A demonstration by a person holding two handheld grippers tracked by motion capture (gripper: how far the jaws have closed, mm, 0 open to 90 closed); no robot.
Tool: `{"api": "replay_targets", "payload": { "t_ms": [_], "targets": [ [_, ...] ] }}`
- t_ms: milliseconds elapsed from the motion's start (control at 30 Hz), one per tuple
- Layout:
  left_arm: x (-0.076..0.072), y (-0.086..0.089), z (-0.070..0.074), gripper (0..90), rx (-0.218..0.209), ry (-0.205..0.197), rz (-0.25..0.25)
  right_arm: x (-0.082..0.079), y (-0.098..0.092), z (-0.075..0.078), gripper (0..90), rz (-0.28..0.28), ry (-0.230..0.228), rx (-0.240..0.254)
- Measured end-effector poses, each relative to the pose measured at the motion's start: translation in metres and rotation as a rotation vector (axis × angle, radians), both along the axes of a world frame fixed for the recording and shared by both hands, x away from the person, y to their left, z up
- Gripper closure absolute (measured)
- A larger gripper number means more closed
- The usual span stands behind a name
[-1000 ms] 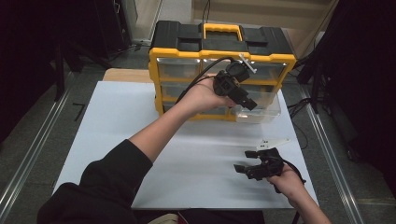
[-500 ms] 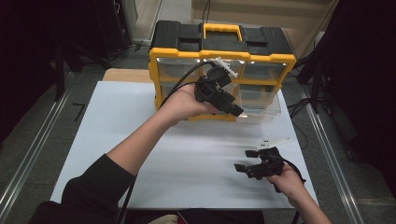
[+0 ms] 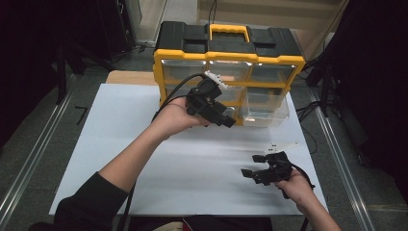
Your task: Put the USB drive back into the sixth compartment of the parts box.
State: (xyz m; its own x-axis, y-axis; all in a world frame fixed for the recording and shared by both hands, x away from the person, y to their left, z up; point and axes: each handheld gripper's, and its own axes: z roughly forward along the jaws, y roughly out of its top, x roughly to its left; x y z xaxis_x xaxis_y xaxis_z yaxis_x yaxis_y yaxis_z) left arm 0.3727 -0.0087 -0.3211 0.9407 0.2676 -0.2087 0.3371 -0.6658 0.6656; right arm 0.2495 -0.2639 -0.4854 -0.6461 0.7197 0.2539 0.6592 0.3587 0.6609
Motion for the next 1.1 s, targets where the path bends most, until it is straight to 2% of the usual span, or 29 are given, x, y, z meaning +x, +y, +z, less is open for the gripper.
{"api": "replay_targets", "payload": {
  "t_ms": [100, 233, 433, 533, 767, 1000, 1100],
  "targets": [
    [0.001, 0.004, -0.008, 32.8, -0.004, 0.024, 0.01, 0.0, 0.001, 0.0, 20.3, 0.003, 0.001, 0.002],
    [0.001, 0.01, -0.016, 28.6, -0.015, 0.034, 0.027, 0.0, 0.0, 0.0, 20.3, 0.001, 0.004, -0.001],
    [-0.001, 0.017, -0.029, 26.0, -0.002, 0.018, 0.059, 0.0, 0.0, -0.001, 20.3, -0.001, 0.004, -0.002],
    [-0.003, 0.02, -0.035, 26.0, 0.009, 0.016, 0.064, 0.001, 0.0, -0.001, 20.3, 0.001, 0.003, -0.003],
    [-0.007, 0.027, -0.051, 26.0, 0.001, 0.012, 0.072, 0.0, 0.0, -0.001, 20.3, -0.002, 0.004, -0.003],
    [-0.011, 0.038, -0.069, 26.0, -0.015, 0.009, 0.092, 0.001, 0.0, -0.002, 20.3, -0.002, 0.005, -0.007],
    [-0.013, 0.044, -0.075, 26.0, -0.038, 0.029, 0.101, 0.001, 0.0, -0.001, 20.3, -0.001, 0.002, -0.006]
  ]
}}
